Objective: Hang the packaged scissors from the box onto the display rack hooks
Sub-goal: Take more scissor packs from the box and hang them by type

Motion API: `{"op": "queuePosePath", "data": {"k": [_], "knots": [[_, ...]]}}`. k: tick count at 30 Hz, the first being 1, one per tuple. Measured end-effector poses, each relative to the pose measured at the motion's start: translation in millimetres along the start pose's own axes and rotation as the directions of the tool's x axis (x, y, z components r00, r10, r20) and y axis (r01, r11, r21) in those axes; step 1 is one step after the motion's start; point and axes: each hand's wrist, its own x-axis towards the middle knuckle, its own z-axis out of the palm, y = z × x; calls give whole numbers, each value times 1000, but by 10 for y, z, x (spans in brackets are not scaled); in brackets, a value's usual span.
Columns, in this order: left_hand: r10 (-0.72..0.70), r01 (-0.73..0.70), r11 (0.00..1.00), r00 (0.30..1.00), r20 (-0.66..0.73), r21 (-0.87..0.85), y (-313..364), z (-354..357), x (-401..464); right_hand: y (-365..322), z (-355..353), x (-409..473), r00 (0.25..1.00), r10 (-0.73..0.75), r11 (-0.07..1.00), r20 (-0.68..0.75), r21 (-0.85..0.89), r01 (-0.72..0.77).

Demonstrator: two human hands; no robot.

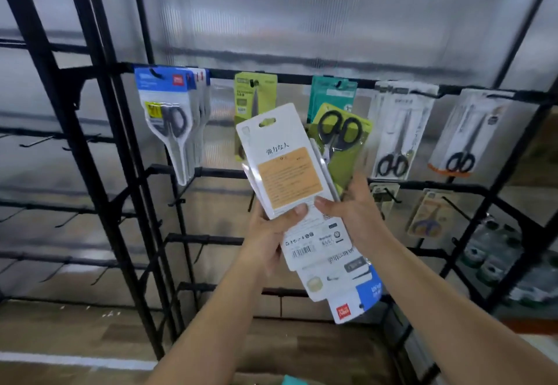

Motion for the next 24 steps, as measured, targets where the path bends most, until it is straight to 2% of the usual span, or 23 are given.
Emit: {"op": "queuePosePath", "data": {"k": [2, 5, 7, 10, 15, 18, 24], "knots": [[18, -21, 999, 997, -77, -47, 13, 87, 20, -9, 32, -15, 999, -54, 998, 1, 44, 54], [-11, -7, 992, 990, -138, -125, -33, 179, 58, -2, 46, -6, 991, -128, 992, -50, 14, 128], [-18, 4, 990, 995, -96, -144, -91, 251, 65, -20, 17, 3, 986, -151, 989, -75, -4, 151], [-54, 47, 965, 998, -23, -257, -180, 370, 56, -76, -100, -7, 987, -128, 984, -93, -133, 115], [-187, 179, 923, 982, 9, -341, -290, 525, 110, -129, -311, -77, 993, -60, 972, 99, -219, 81], [-221, 217, 932, 975, 20, -290, -341, 540, 130, -153, -416, -86, 992, -37, 981, 124, -185, 60], [-162, 149, 970, 986, -51, -191, -474, 707, 179, -267, -712, -10, 985, -49, 994, 168, -93, 65]]}}
